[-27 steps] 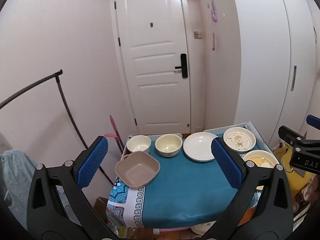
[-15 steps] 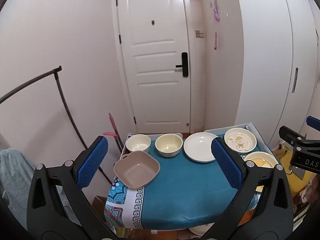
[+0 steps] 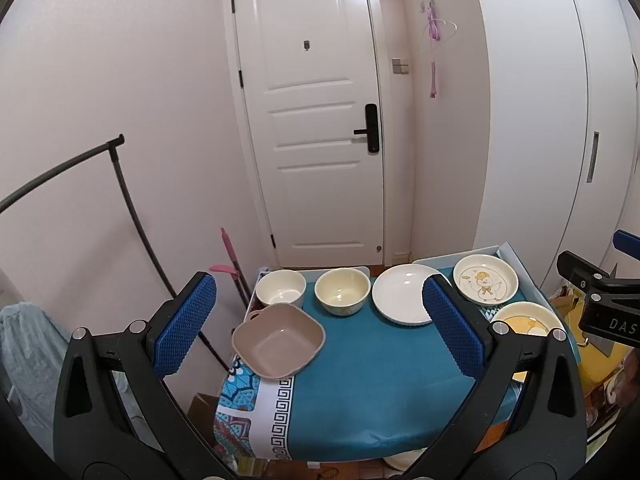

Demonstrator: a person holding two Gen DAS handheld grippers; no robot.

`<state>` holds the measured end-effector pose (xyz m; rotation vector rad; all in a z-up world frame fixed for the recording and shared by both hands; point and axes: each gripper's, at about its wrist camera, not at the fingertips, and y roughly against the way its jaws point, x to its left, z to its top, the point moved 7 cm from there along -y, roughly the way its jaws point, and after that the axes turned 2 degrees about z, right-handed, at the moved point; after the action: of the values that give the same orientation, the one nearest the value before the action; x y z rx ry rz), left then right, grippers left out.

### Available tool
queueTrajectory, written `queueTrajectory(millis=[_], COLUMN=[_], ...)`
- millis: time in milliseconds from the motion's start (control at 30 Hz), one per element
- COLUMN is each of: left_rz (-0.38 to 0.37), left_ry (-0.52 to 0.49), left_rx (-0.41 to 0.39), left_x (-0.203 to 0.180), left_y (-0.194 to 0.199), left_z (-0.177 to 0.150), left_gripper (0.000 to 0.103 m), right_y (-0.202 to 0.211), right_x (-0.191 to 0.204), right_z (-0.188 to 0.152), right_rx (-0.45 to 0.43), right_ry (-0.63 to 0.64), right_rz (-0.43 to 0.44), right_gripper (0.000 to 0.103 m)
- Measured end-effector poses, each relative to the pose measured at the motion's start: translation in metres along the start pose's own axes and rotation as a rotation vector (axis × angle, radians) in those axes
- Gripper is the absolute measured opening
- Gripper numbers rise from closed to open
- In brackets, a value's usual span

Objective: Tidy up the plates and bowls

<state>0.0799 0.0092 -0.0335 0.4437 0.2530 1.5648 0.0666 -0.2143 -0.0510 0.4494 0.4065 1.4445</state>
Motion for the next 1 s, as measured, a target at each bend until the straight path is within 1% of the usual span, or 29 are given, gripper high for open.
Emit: queueTrajectory(millis=[133, 167, 1000], left_rz=[-0.005, -0.005, -0.007], left_ry=[0.002, 0.002, -0.002], left_rx=[0.004, 0.004, 0.009], left_x=[0.0023, 0.0023, 0.0055], left_y=[-0.0034, -0.0035, -0.0073], left_z=[0.0015, 0.0021, 0.0013], left_gripper=[0.103, 0.103, 0.103], right_y=[0.0003, -0.0040, -0.0053], right_x=[-0.0001, 0.0006, 0.0030], right_z=[0.0009, -0.0039, -0.0020], right_rx=[0.002, 0.003, 0.013], right_ry=[0.003, 0.003, 0.007], right_rz=[-0.002, -0.003, -0.004], right_gripper=[0.103, 0.103, 0.103])
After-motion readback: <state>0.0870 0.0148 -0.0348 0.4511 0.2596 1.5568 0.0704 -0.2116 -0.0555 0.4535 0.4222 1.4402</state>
